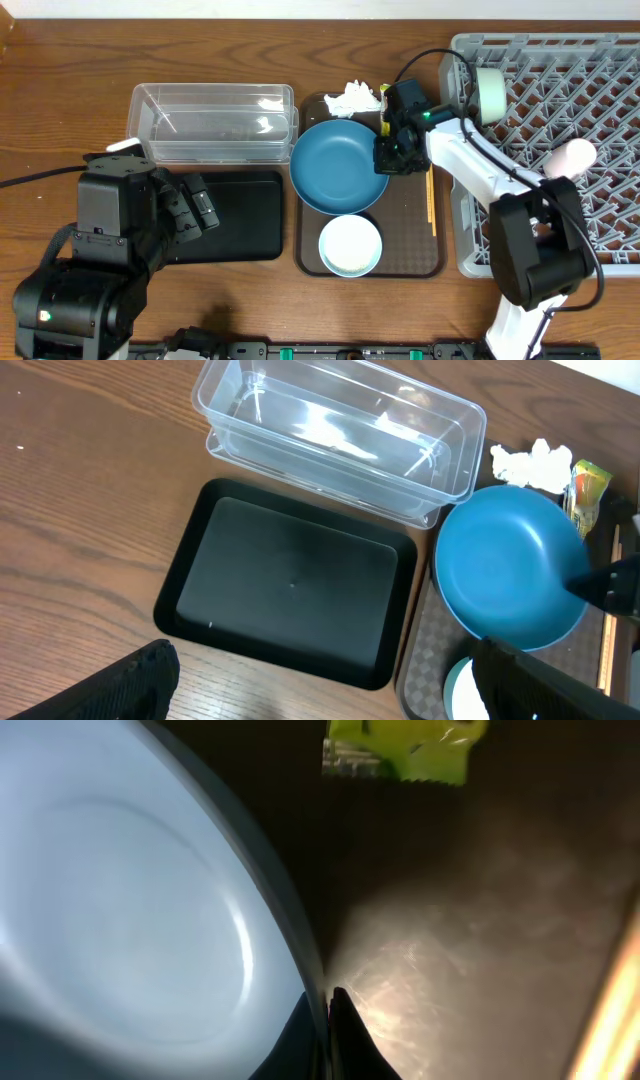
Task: Sort waste into correct bins and load items into the dishwasher rack
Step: 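Lift the blue bowl and set it into the dish rack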
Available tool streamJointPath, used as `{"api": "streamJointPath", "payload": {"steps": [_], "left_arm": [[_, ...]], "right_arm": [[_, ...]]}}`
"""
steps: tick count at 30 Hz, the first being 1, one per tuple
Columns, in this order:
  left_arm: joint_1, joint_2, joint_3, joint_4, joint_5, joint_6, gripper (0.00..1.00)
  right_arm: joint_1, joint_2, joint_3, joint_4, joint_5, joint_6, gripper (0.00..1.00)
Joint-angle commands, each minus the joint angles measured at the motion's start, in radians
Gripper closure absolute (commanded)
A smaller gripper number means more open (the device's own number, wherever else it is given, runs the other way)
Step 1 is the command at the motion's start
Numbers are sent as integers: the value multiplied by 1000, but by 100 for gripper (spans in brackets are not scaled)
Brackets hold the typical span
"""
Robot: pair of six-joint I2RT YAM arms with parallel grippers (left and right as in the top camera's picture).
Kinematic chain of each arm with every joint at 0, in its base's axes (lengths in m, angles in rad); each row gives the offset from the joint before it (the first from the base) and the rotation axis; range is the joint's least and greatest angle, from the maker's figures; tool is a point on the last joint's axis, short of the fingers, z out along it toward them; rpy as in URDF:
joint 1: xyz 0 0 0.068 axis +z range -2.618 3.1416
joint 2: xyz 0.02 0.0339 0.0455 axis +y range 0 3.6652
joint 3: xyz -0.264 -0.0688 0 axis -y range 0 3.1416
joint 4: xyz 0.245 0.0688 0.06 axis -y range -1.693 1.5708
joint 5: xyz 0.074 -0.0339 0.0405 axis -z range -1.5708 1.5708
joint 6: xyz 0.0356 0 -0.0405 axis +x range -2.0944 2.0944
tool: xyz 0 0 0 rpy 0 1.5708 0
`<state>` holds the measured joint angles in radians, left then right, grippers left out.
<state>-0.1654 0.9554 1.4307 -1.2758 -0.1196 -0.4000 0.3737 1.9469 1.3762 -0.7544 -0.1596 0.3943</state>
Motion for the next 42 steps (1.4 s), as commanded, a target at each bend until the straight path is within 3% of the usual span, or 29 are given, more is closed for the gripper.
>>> {"api": "streamJointPath", "payload": {"steps": [1,6,14,18,32,42], "left_arm": [[3,-2,0,0,-16,-6,5],[3,-2,0,0,-16,-6,4],[3,-2,0,0,-16,-6,4],[3,-2,0,0,-16,-6,4],[3,-2,0,0,-16,-6,4],[3,-2,0,0,-16,-6,4]], "right_arm": [[-42,-134,3,3,14,-21,99],[-58,-328,3,-18,257,-58,99],[-117,-560,3,16,1262,-29,99],[-206,-562,3,81,1530,-67,99],[-611,-400,2,180,1512,-214,99],[-623,-224,2,345,1428,-497,99]]}}
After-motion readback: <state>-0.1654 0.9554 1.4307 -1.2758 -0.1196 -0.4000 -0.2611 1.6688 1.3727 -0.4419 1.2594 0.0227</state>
